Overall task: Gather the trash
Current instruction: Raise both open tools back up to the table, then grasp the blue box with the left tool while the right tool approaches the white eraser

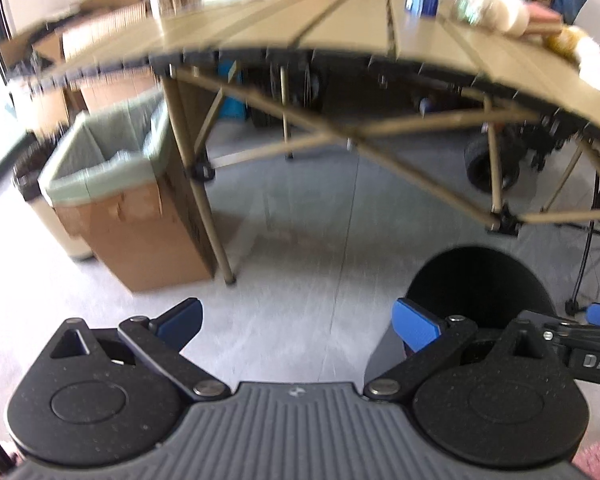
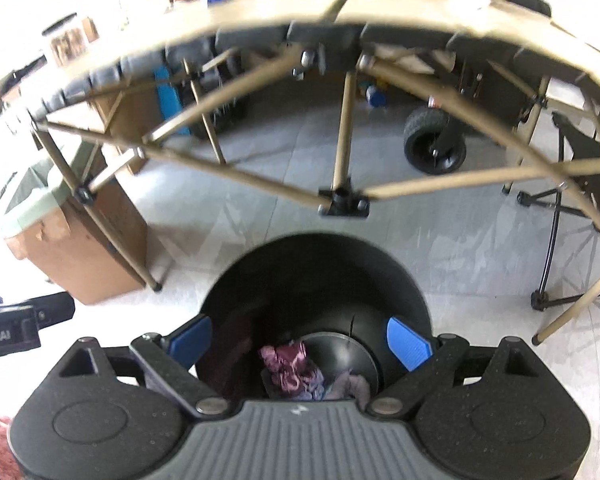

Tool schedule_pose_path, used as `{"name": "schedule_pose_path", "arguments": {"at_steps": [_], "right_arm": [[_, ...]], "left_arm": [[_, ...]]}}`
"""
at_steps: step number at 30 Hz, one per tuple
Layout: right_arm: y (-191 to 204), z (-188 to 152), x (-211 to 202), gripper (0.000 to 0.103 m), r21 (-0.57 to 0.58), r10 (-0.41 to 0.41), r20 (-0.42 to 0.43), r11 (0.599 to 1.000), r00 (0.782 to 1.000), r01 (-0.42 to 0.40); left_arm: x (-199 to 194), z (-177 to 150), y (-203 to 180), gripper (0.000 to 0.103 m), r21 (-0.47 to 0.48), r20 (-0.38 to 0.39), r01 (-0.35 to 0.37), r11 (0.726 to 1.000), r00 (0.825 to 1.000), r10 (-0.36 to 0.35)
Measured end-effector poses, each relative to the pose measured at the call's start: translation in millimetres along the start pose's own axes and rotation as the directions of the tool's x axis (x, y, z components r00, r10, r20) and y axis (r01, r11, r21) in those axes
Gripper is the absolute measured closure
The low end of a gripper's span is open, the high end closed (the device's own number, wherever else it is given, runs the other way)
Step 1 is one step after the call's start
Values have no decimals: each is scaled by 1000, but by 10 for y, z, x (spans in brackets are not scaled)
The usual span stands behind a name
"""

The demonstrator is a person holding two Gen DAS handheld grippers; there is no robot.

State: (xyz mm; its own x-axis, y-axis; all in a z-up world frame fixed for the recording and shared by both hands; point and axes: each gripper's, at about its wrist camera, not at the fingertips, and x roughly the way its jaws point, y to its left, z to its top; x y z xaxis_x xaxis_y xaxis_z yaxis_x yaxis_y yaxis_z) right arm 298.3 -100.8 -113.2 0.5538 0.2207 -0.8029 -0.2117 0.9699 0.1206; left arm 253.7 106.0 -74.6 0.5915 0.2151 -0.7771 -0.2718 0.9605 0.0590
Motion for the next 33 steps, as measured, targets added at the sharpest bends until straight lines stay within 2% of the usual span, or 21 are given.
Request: {"name": "schedule_pose_path", "arguments": {"at_steps": [5,8,15,21,27,31,33], "right_arm": [[-50,94,-332,8,-19,8,119,1000,993,-6],[-75,153,-568,8,-50,8,212,999,977,3],[-158,382,-962,8,-84,-4,386,996,923,39],[-293,691,-1237,8,-72,-37,513,994,857,86],[-425,1052,-1349,8,-37,-63,606,994,793,107],[-488,1255,-1290,8,-10,-94,627,992,773,128],[-527,1363,-1210,8,1,-99,626,992,773,126]], "left_arm": [[-243,47,-103,0,19,122,-1,1000,993,-2],[-412,115,-171,0,28,200,9,1000,980,-14],[-703,330,-350,0,46,314,36,998,948,-49],[-847,645,-508,0,36,403,54,998,913,-64],[-824,1042,-643,0,2,447,57,998,893,-52],[-765,1293,-714,0,-34,468,78,996,882,-54],[-719,1386,-739,0,-45,474,83,996,879,-52]]}}
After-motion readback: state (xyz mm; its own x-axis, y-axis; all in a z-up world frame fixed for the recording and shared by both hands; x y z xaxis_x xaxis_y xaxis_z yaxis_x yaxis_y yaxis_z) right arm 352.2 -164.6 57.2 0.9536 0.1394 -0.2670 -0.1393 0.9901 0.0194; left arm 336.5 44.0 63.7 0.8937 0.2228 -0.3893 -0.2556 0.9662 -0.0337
